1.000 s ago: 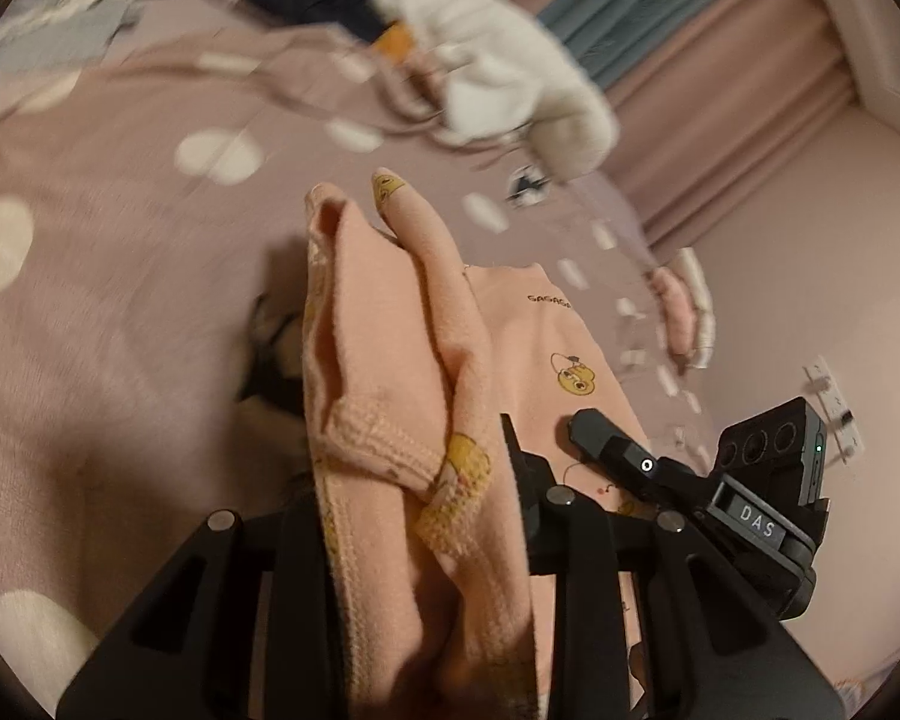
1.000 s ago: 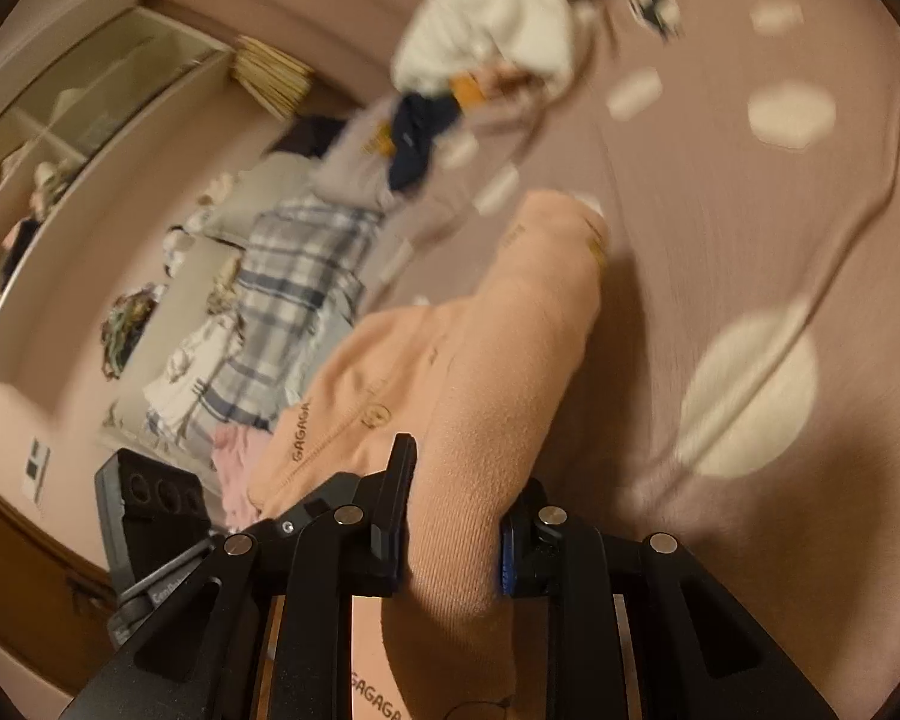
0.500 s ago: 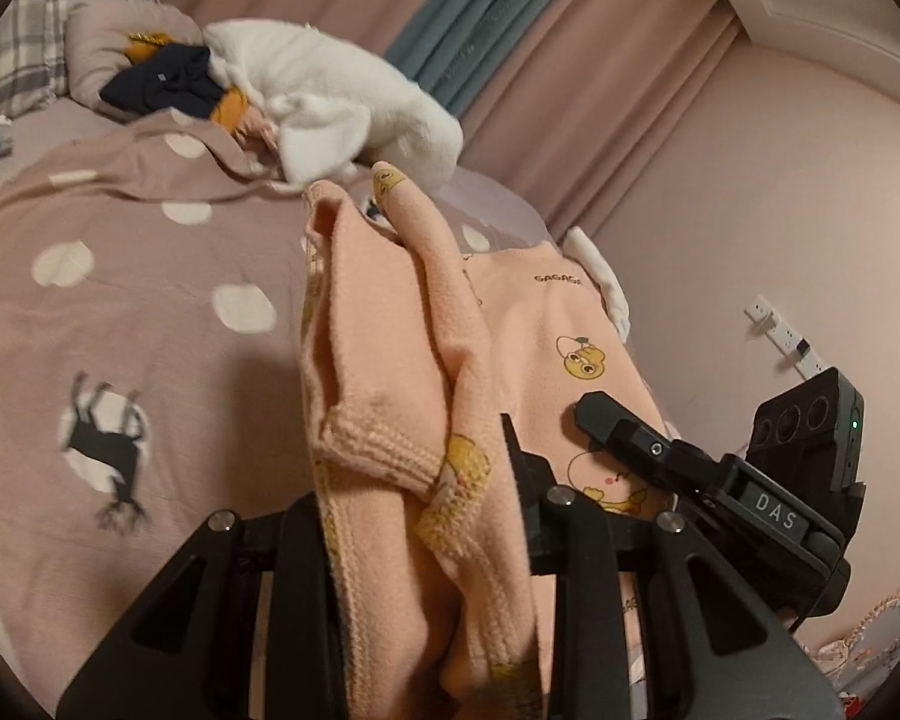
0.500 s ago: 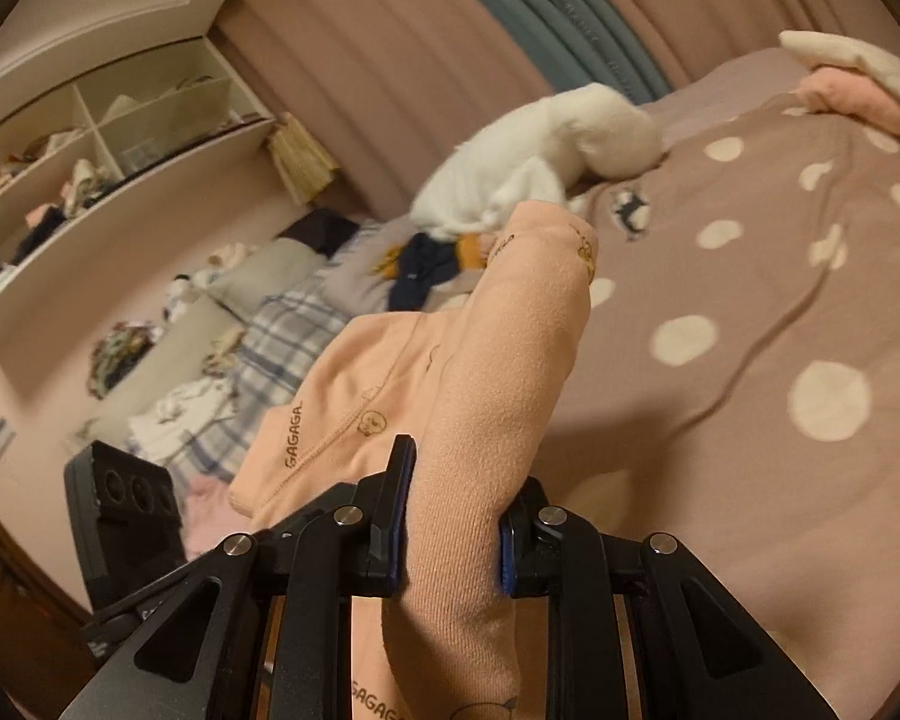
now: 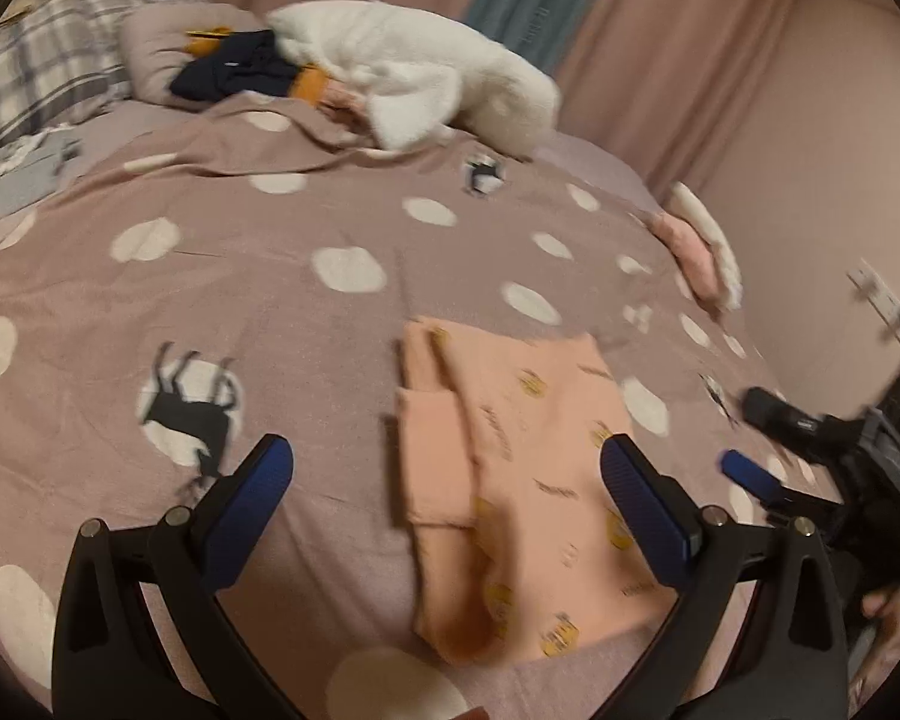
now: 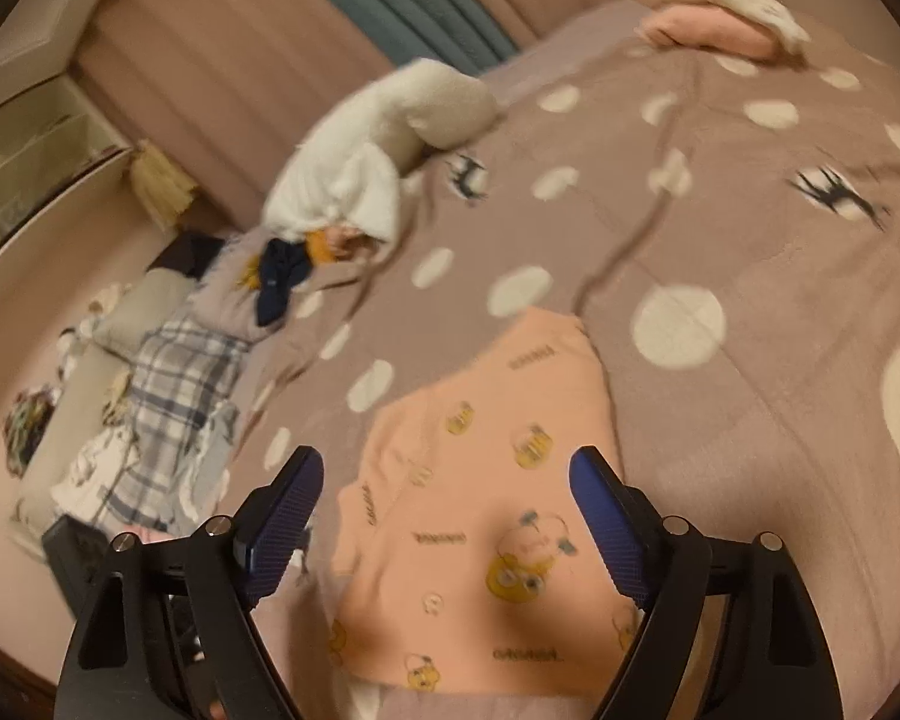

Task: Fold small clothes

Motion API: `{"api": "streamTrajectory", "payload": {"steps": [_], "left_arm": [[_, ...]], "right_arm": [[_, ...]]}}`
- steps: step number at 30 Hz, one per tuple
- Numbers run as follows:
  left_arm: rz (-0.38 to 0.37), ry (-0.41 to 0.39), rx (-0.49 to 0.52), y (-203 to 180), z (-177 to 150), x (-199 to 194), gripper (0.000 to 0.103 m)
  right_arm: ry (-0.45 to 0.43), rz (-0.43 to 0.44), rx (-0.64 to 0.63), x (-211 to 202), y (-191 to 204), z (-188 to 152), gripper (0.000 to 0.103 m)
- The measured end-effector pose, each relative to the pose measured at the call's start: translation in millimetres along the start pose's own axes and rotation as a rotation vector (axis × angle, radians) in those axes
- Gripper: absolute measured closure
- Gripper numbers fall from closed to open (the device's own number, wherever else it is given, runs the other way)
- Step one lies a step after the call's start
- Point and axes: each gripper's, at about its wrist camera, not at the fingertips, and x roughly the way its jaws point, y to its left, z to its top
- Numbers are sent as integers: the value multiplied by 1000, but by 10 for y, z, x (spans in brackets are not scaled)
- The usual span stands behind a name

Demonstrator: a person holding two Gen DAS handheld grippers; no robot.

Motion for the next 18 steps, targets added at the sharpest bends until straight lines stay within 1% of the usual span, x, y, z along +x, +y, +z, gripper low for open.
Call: {"api": "streamTrajectory", "payload": {"steps": [1, 3, 5, 7, 10, 12, 15, 18], "left_arm": [[-28, 21, 21, -50, -19, 4, 0], [-62, 40, 33, -104, -52, 1, 0], [-75, 42, 34, -155, -74, -40, 0], [-75, 38, 56, -211, -91, -71, 0], [-55, 43, 83, -272, -110, -73, 0], [-47, 48, 83, -282, -123, -73, 0], [-63, 59, 79, -290, -133, -68, 0], [-61, 77, 83, -297, -139, -64, 0]], "right_arm": [[17, -15, 11, 7, -22, -39, 18], [46, -30, 18, 22, -43, -87, 18], [69, -69, 35, 41, -77, -126, 18], [68, -94, 44, 43, -90, -138, 18], [90, -102, 33, 60, -75, -169, 14], [109, -121, 12, 82, -39, -196, 14], [118, -163, -12, 93, -2, -239, 14], [135, -180, -24, 100, 12, -279, 13]]}}
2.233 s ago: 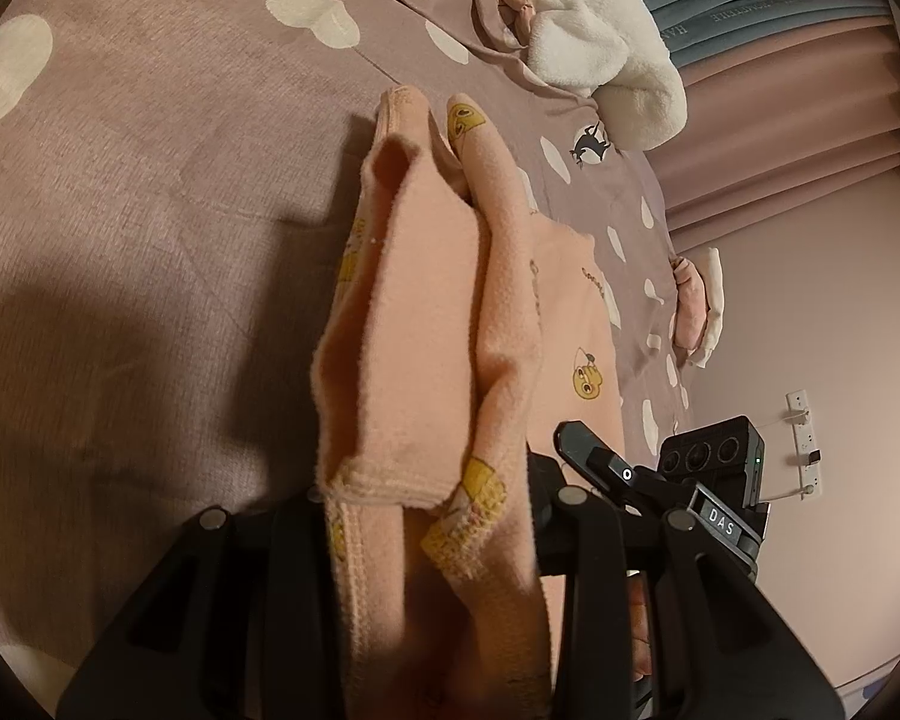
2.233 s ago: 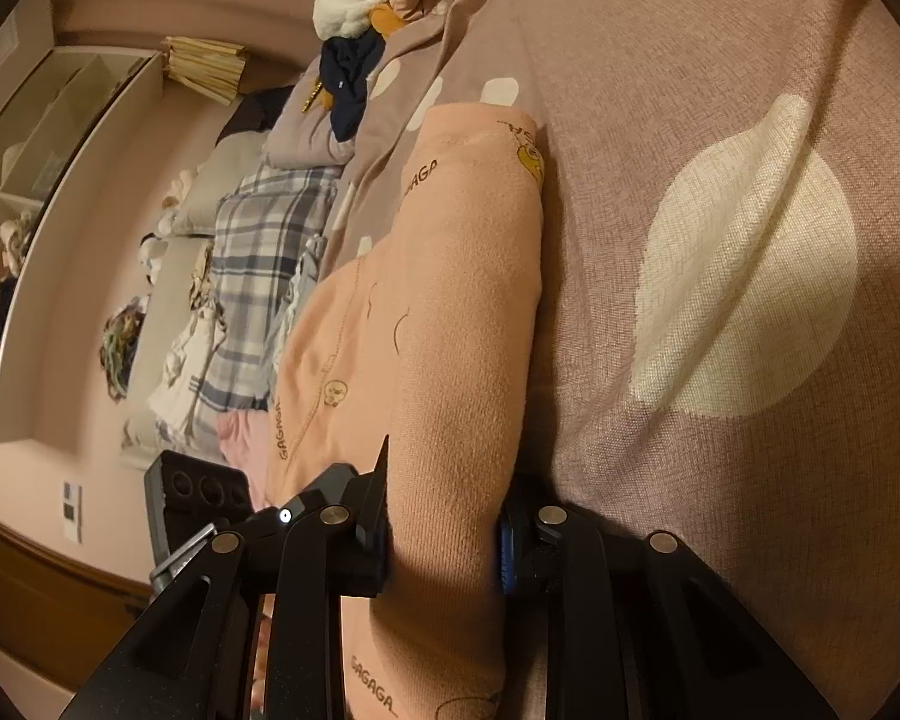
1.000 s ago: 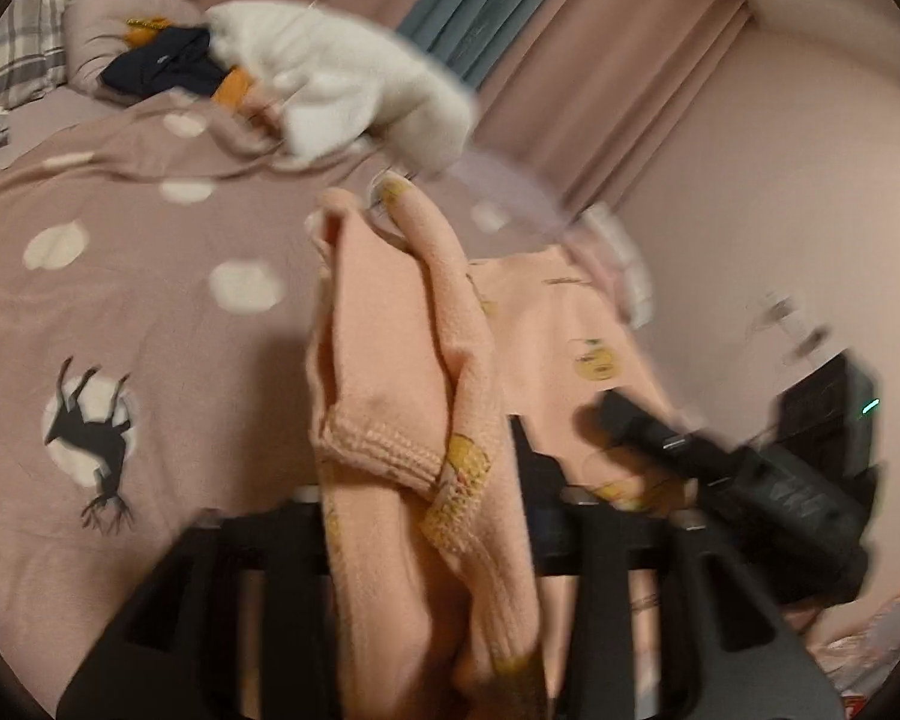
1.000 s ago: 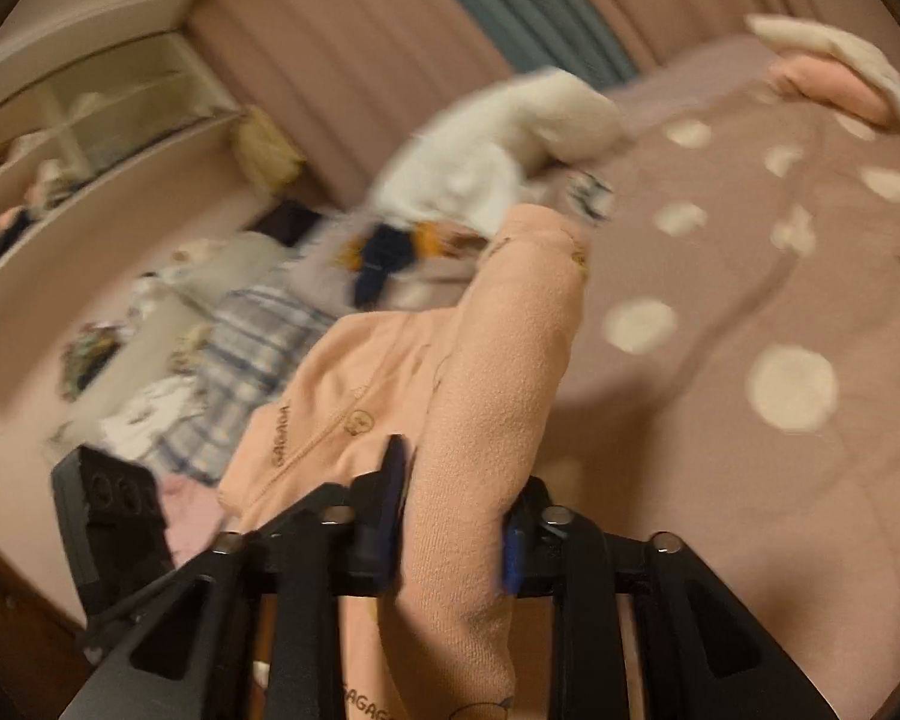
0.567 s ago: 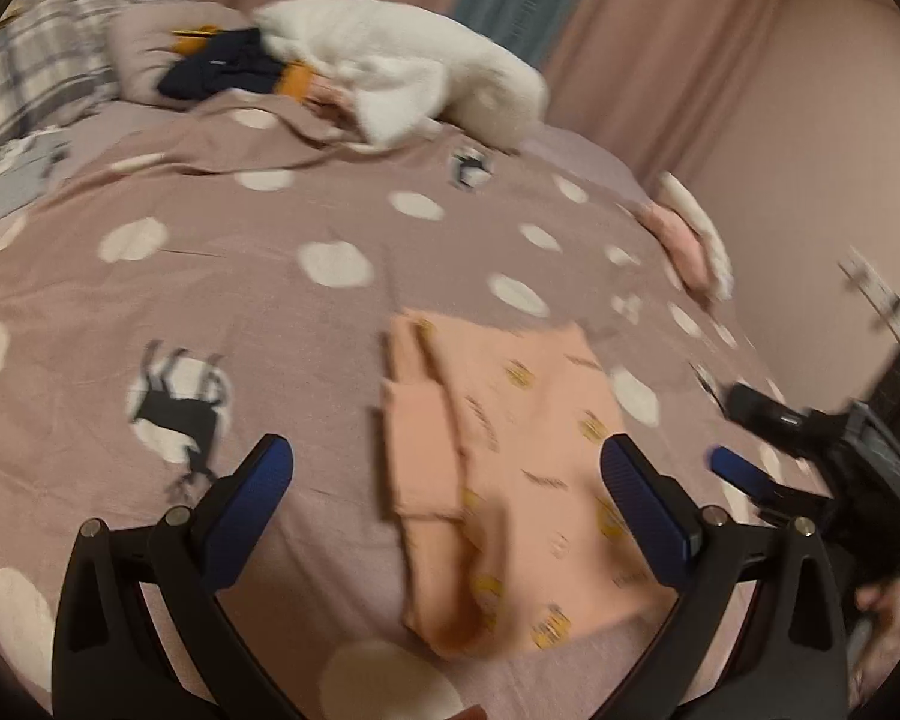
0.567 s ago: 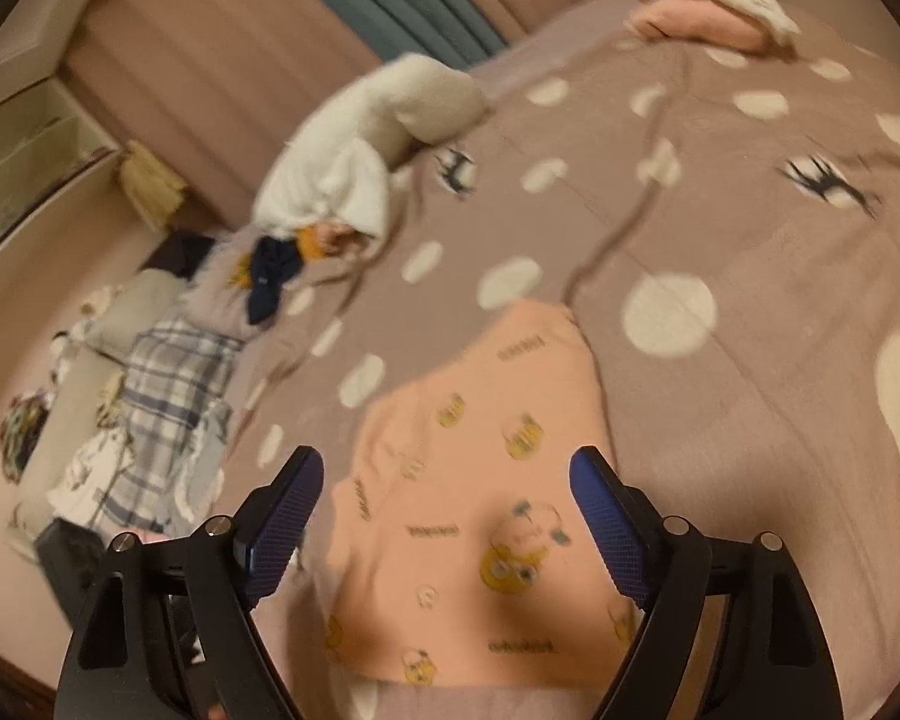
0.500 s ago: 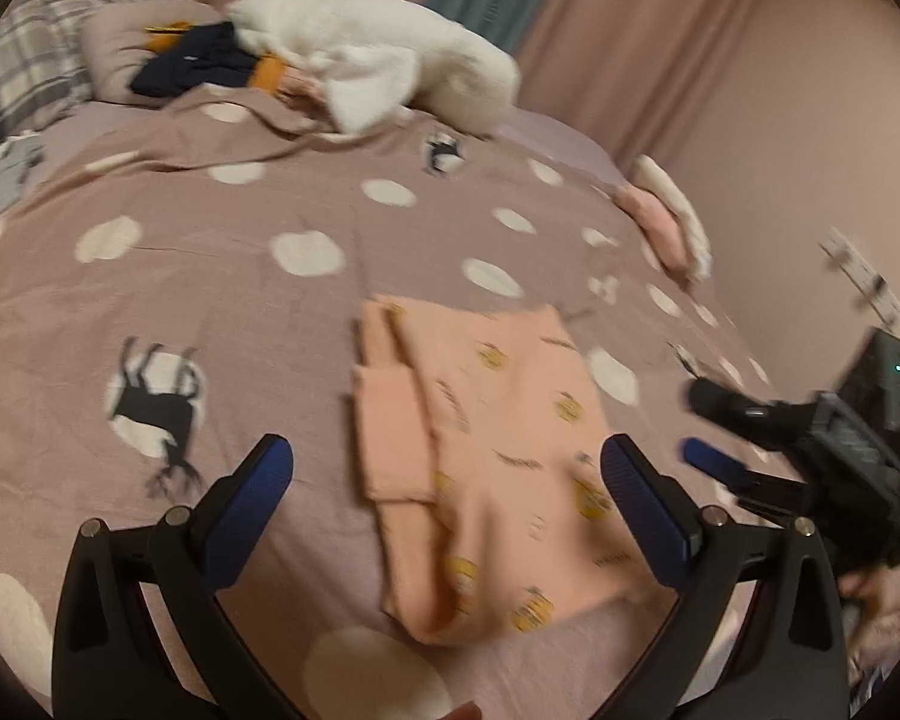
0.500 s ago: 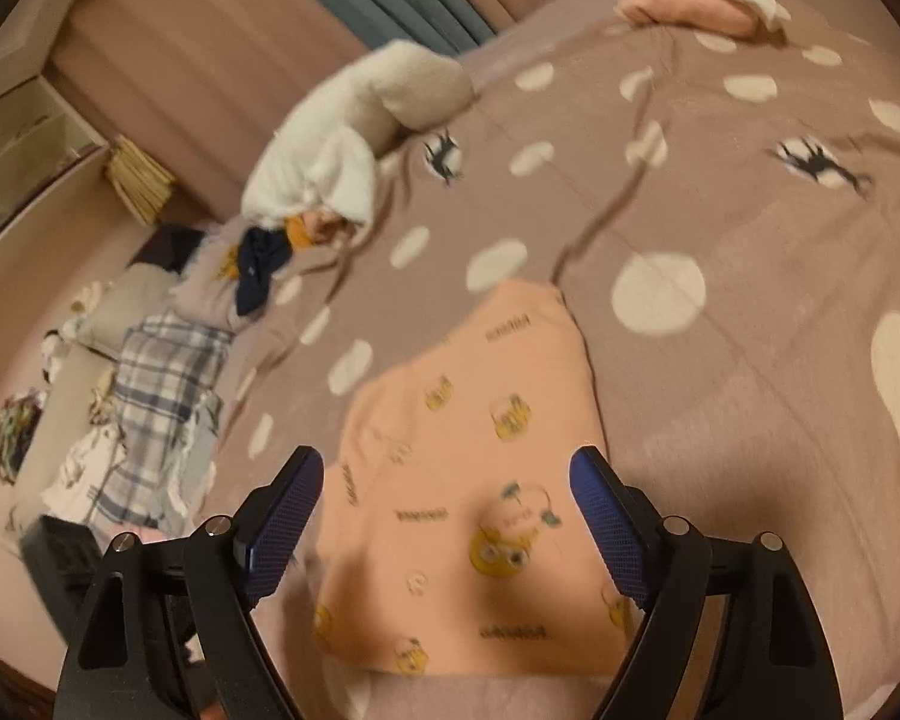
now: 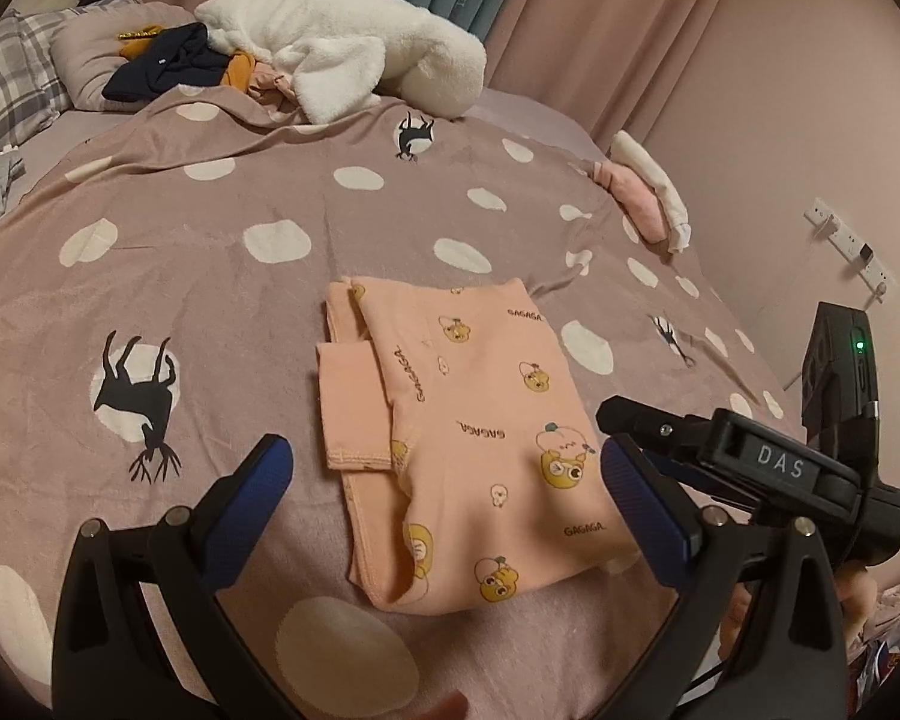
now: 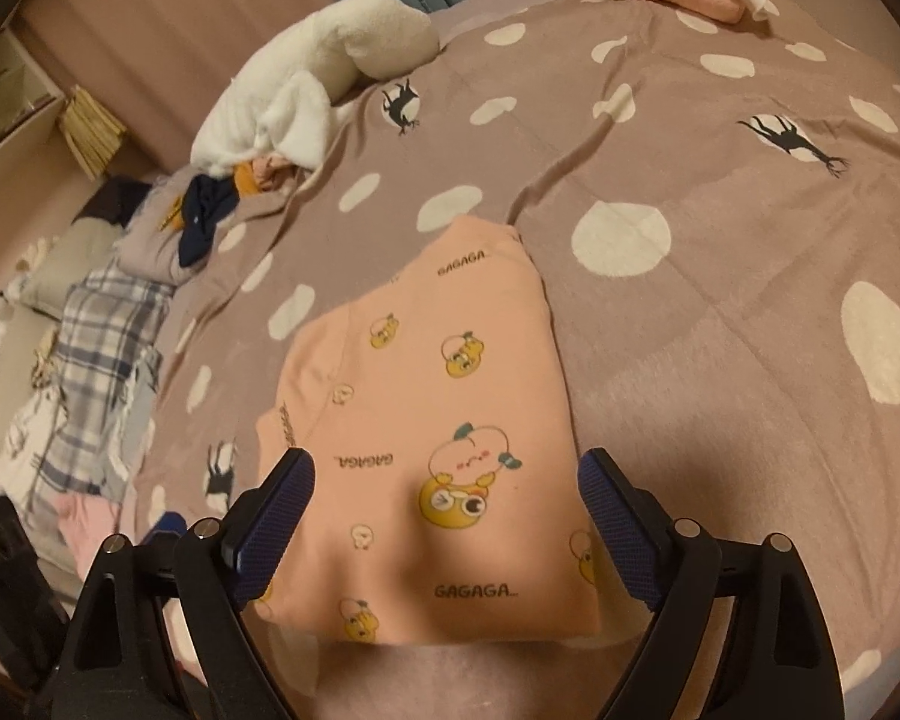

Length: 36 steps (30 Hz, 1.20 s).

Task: Fold small clothes

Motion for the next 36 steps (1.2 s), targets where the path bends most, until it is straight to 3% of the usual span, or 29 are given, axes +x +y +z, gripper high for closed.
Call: {"api": "streamTrajectory", "payload": {"steps": [8, 18, 30, 36], "left_arm": [[64, 9, 32, -28, -35, 14, 0], [90, 23, 71, -99, -106, -10, 0], [80, 25, 53, -96, -112, -35, 0], [131, 22, 83, -118, -117, -3, 0]], "right_arm": [[19, -76, -41, 21, 44, -65, 1], [51, -166, -91, 16, 89, -165, 1], [50, -215, -99, -4, 97, -227, 1], [51, -227, -93, 10, 83, -225, 1]]}}
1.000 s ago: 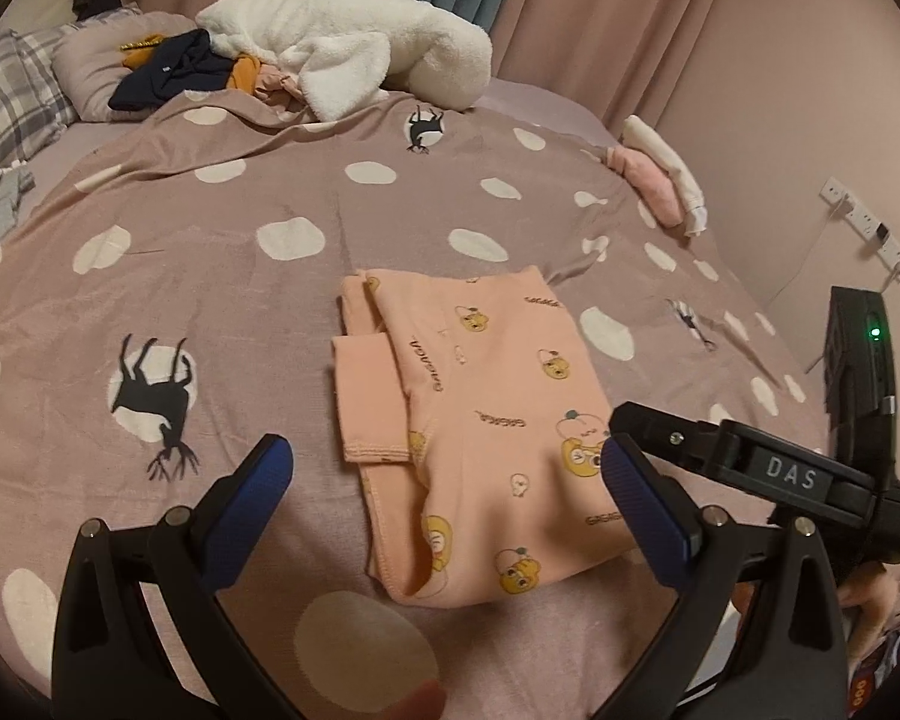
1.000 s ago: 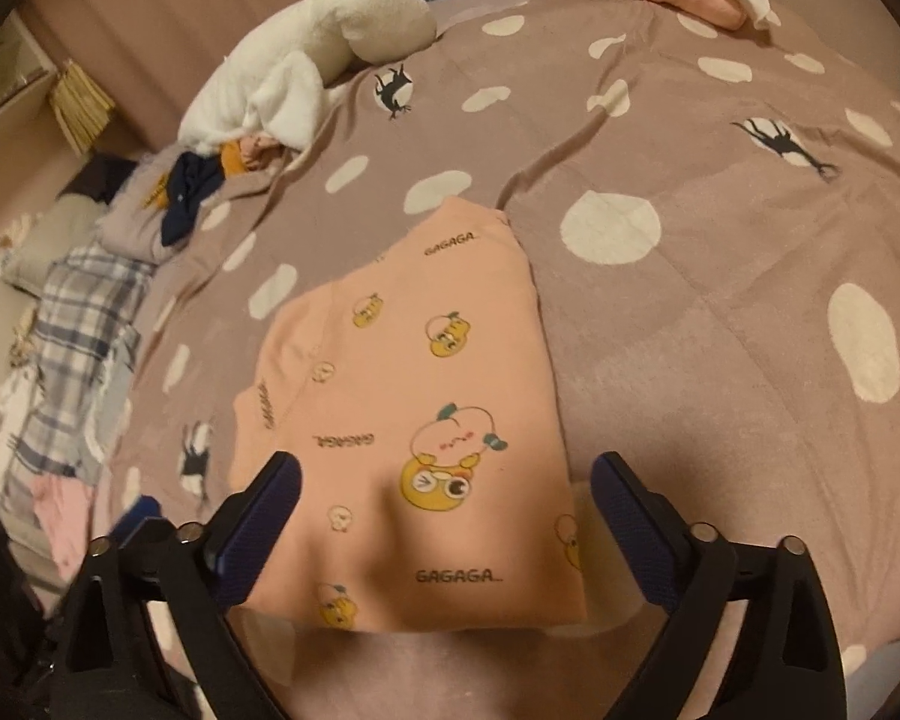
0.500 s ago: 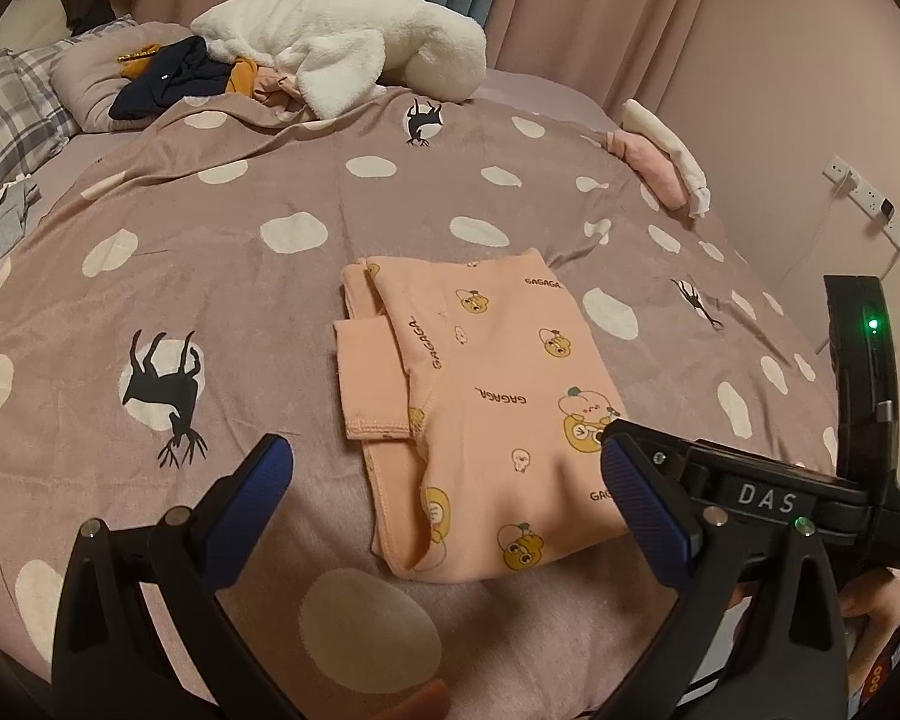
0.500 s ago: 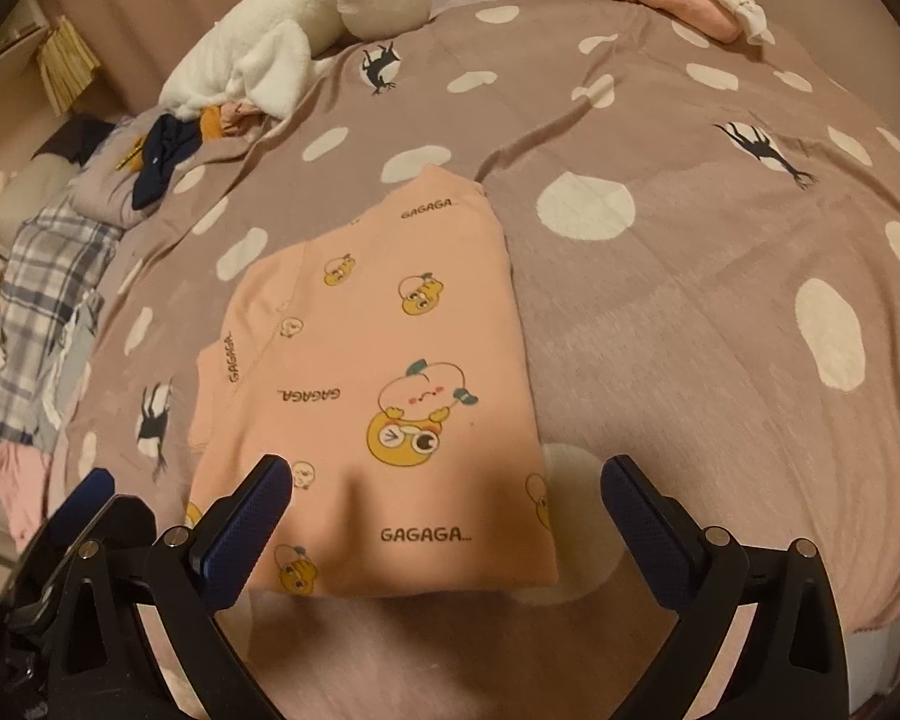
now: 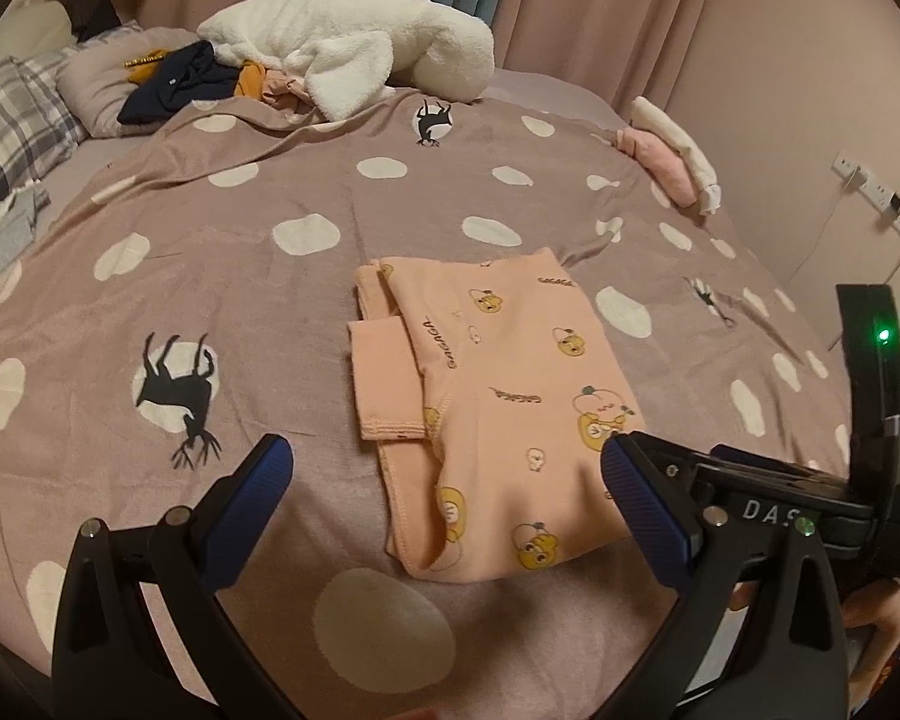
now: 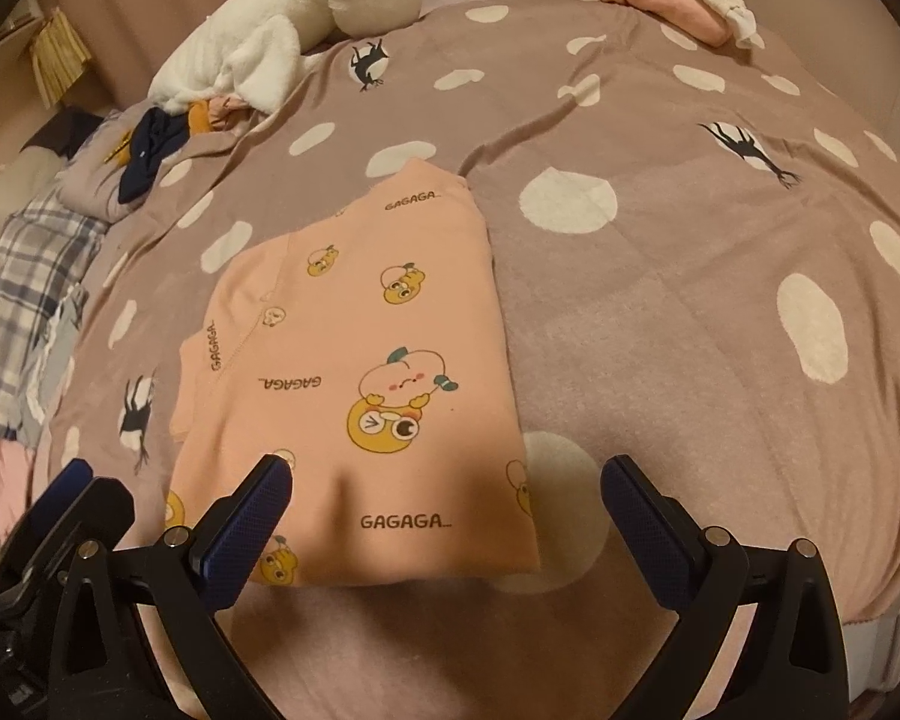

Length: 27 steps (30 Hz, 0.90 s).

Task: Fold small clothes

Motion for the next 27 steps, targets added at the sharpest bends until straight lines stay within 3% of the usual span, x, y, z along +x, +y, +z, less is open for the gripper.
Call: {"api": "streamTrajectory", "payload": {"steps": [27], "left_arm": [[-14, 17, 8, -39, -14, 49, 0]], "right_arm": [[4, -9, -2, 10, 22, -24, 1]]}}
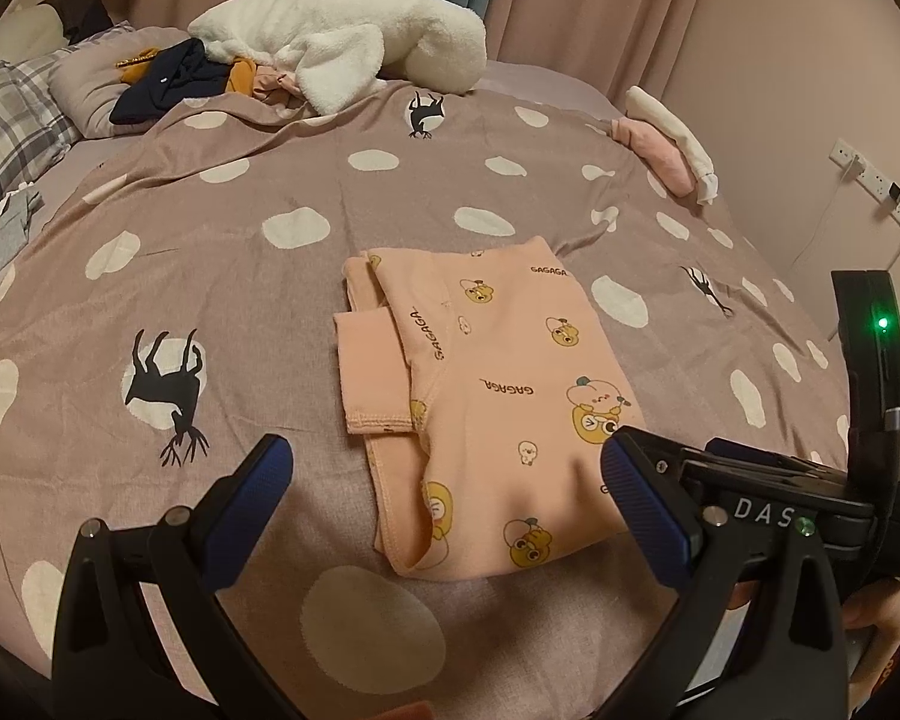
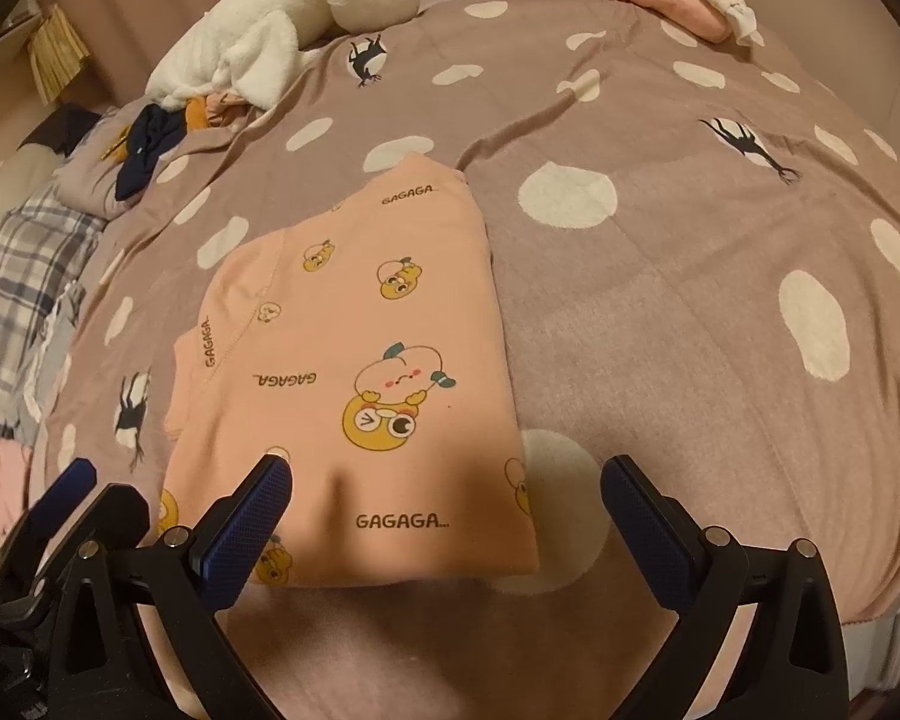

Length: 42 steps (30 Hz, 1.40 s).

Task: Fold small clothes

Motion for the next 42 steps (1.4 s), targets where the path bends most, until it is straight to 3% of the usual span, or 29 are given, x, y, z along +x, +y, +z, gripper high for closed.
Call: {"api": "streamTrajectory", "payload": {"steps": [28, 36, 42], "left_arm": [[2, 10, -9, 35, -6, 44, 0], [-51, 13, -33, 36, -6, 49, 0], [-2, 8, -18, 20, -8, 52, 0]], "right_arm": [[19, -3, 12, 64, -38, 14, 1], [15, 7, 24, 58, -54, 12, 1], [20, -2, 25, 60, -52, 10, 1]]}}
